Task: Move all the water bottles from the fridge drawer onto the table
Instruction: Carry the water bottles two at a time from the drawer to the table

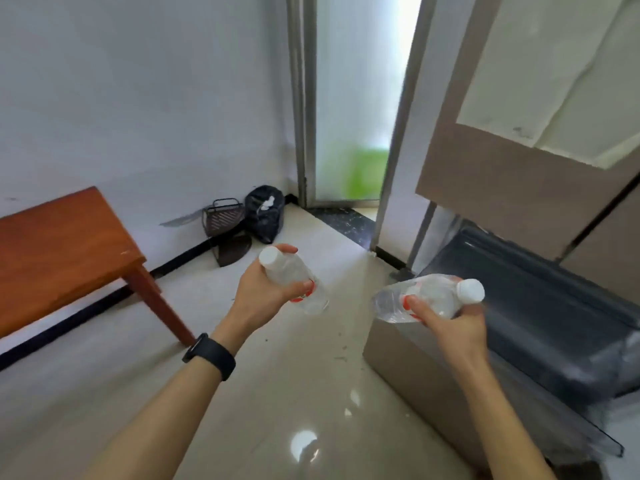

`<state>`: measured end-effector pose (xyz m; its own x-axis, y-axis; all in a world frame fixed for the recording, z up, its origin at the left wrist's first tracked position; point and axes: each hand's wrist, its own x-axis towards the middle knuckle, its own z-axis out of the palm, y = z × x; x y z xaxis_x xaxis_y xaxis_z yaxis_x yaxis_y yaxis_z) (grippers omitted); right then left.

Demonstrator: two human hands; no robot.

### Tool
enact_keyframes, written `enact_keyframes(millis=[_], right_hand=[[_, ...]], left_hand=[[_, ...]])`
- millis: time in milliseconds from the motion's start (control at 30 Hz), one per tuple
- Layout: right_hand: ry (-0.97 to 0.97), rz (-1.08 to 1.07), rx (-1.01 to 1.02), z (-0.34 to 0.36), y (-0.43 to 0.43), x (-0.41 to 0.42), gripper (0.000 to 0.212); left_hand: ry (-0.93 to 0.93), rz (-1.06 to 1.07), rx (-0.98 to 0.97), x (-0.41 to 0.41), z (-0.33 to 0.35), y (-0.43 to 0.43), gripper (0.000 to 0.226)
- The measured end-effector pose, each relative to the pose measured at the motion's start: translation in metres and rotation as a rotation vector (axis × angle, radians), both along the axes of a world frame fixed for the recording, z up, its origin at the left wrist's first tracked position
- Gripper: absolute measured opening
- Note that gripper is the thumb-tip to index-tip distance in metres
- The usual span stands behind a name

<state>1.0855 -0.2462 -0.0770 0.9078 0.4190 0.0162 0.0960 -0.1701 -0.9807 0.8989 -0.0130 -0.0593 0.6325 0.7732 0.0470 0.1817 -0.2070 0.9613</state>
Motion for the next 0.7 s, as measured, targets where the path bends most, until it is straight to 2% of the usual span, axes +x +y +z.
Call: enact_keyframes(millis=[233,433,600,700], right_hand=[[-0.084,0.522,-0.098,-0.008,0.148,-0.189,0.056],[-0.308,0.902,-0.151,-0.001,0.243,-0.394,0.059],[-0.341,1.067,-0.148,0.009,0.298,-0.524,0.059],[-0.332,1.129,-0.159,0.009,0.325,-0.583,0.047]], left_hand=[[0.075,0.322,0.042,-0.247,-0.004,0.043,0.055],[0.138,0.582,0.064,-0.473,-0.002,0.061,0.068],[0.239,0.675,0.081,-0.607,0.004,0.068,0.066],[0.272,0.751,0.093,-0.666,0.000,0.076,0.064]])
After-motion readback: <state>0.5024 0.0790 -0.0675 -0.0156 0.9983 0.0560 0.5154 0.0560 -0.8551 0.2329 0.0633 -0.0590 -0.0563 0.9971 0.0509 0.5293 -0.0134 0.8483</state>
